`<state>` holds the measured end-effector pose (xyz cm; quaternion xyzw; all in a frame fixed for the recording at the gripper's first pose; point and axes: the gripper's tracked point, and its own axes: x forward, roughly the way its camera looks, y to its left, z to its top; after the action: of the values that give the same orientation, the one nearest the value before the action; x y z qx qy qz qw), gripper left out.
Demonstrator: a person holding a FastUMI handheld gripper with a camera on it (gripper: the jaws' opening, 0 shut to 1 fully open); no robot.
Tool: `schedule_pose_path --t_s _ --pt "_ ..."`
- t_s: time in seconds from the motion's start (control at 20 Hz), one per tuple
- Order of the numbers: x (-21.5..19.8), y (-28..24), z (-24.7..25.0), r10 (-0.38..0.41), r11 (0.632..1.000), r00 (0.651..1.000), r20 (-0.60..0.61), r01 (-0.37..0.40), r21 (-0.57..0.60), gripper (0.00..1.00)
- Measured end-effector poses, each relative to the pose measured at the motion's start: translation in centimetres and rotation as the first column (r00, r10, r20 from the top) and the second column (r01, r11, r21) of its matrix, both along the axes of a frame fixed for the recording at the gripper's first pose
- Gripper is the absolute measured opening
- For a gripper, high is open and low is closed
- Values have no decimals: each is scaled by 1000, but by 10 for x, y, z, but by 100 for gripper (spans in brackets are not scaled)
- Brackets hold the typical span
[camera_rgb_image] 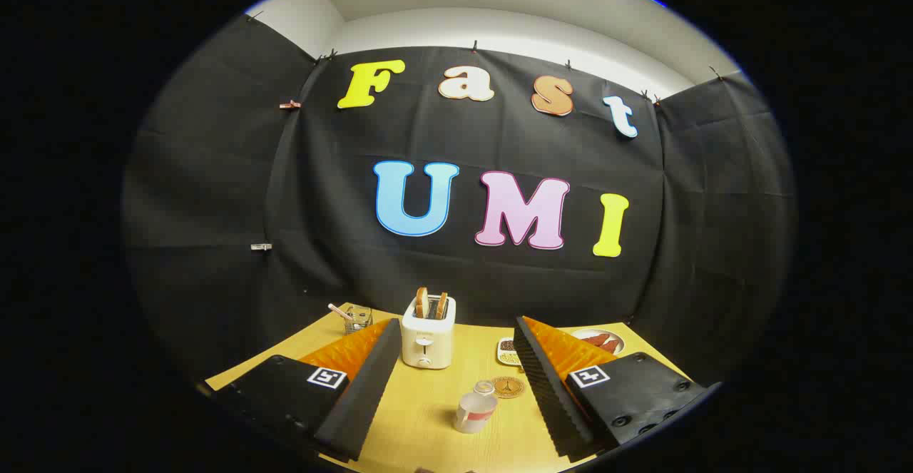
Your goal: Take the bottle from table, then pour the juice into the cup, finally place the bottle on the coaster
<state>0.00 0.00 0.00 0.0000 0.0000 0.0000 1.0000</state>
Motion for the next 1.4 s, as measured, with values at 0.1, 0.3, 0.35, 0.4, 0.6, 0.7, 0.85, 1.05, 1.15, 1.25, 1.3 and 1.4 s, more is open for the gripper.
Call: schedule_pose_path --t_s 0.1,0.3,0.35,0.4,0.6,0.7,0.85,1.05,1.15,1.25,1.3,1.4 --pt "0 -2 -3 0 1000 1000 -13 0 0 97" --pt "0 -6 -6 2 1000 1000 -29 -2 14 97" --pt "0 -8 -8 1 1000 999 -32 0 7 97" --pt "1 -9 -8 0 1000 999 -33 0 -1 97" --pt "4 -8 -10 11 1000 999 -35 -11 -24 97" --pt "6 -12 -14 -1 1000 999 -45 0 -26 97" --pt "5 -9 -15 -3 1000 999 -43 2 -10 97" --pt "3 -17 -32 -14 1000 998 -67 13 -3 97" --pt "3 -20 -38 -18 1000 997 -75 17 -7 97" --pt "3 -21 -43 -22 1000 997 -80 21 -10 97" --pt "3 -20 -44 -22 1000 997 -81 22 -6 97" --pt "4 -18 -47 -27 1000 996 -79 27 2 97"
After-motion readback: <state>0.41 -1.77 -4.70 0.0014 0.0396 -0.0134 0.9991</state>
